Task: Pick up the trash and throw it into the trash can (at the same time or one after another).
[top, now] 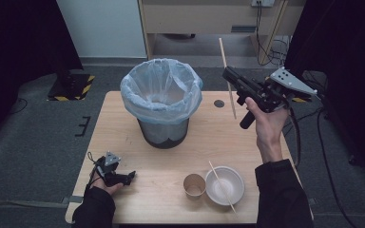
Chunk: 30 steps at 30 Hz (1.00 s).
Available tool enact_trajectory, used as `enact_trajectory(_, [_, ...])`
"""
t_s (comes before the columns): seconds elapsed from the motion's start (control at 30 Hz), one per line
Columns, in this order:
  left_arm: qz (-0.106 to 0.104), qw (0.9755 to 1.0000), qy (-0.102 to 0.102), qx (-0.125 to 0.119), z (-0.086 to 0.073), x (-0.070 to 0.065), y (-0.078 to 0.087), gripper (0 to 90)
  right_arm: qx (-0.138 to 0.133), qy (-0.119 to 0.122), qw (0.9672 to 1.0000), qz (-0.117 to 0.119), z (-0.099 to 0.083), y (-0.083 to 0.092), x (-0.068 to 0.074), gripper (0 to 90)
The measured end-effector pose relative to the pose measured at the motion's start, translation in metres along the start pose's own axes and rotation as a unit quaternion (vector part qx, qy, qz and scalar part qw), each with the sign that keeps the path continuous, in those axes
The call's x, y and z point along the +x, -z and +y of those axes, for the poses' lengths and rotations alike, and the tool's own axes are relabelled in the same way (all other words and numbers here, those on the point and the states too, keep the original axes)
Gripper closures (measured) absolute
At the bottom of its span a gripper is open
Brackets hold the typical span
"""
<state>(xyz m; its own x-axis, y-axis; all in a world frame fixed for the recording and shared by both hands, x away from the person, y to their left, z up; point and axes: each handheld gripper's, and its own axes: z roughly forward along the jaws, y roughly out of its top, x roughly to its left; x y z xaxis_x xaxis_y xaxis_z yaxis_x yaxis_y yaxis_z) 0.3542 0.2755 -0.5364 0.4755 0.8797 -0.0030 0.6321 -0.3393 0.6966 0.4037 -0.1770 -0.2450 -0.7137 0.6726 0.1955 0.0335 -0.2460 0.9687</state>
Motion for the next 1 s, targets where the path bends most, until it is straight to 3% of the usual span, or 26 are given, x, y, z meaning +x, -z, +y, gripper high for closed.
enact_trajectory(0.37, [0.0, 1.0, 0.0, -0.001, 0.0, 0.0, 0.0, 0.0, -0.007, 0.004, 1.0, 0.001, 0.006, -0.025, 0.003, 85.8])
enact_trajectory(0.7, [0.0, 1.0, 0.0, -0.001, 0.0, 0.0, 0.0, 0.0, -0.015, -0.011, 0.9998, 0.002, -0.003, -0.053, -0.001, 85.7])
enact_trajectory(1.0, [0.0, 1.0, 0.0, -0.001, 0.0, 0.0, 0.0, 0.0, -0.014, -0.005, 0.9999, 0.008, -0.005, -0.077, 0.003, 85.7])
